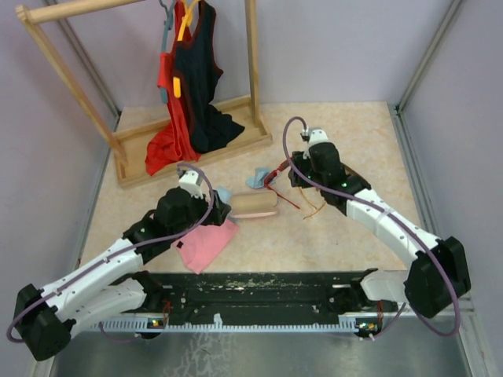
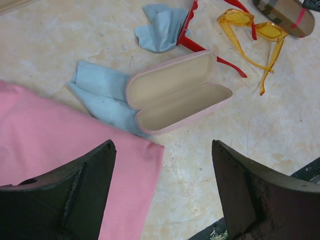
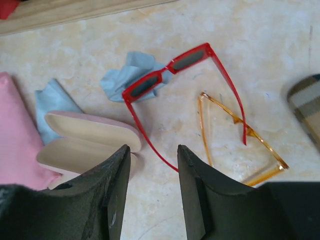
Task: Organize the sunglasses
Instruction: Adjust the sunglasses case at the center of the board, then pick up the glasses cleaning cloth from the center of the board, then place the glasses cleaning cloth at the center of the board.
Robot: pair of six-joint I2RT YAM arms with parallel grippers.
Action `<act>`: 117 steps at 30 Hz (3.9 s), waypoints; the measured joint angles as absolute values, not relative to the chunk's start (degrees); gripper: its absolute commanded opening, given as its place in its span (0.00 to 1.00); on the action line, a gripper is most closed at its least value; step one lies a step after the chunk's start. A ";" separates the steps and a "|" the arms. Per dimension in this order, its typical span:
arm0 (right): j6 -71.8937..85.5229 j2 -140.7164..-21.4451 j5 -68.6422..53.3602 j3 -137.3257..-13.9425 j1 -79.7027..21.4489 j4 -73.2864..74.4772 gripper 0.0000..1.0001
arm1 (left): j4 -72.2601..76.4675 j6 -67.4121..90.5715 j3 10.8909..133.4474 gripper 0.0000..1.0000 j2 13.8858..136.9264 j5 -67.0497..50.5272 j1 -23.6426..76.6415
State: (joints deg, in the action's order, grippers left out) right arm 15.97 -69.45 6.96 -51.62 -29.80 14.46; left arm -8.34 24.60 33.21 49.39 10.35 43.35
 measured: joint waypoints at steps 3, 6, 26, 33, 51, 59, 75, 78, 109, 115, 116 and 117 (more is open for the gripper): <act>15.49 -73.54 3.44 -56.25 -29.82 15.88 0.47 | -10.09 25.52 33.85 0.83 49.60 11.94 43.29; 14.76 -78.98 0.19 -61.36 -30.04 17.52 0.49 | -12.56 26.89 34.04 0.82 48.86 14.20 43.24; 1.21 -120.77 -7.88 -97.41 -43.99 27.24 0.71 | -29.04 26.52 39.70 0.83 30.89 27.05 43.22; -1.17 -128.07 -8.03 -103.20 -44.29 31.00 0.71 | -29.65 26.33 39.70 0.83 30.72 27.68 43.22; -4.54 -132.77 -6.26 -109.21 -48.25 36.38 0.58 | -29.63 26.06 39.70 0.82 27.20 29.08 43.22; -4.99 -136.29 -5.37 -114.91 -48.31 37.82 0.10 | -29.65 26.06 39.70 0.82 27.18 29.30 43.22; 0.16 -129.67 -6.83 -106.34 -47.70 23.24 0.00 | -29.65 26.11 39.70 0.82 26.06 30.26 43.22; 1.15 -122.08 -5.98 -99.66 -47.48 17.93 0.00 | -29.65 26.11 39.70 0.82 26.06 30.41 43.22; -8.03 -55.46 -20.93 -59.68 -47.86 37.87 0.00 | -25.04 28.75 35.99 0.83 31.46 23.55 43.22; -12.49 -64.77 -30.83 -57.10 -48.53 37.56 0.00 | -25.61 29.28 36.01 0.83 30.04 24.40 43.22; -13.45 -68.73 -31.38 -57.10 -48.71 37.08 0.00 | -25.89 29.54 35.99 0.83 29.85 24.56 43.22; -14.17 -72.29 -31.38 -57.10 -48.77 36.60 0.01 | -26.11 29.69 36.01 0.83 29.69 24.71 43.22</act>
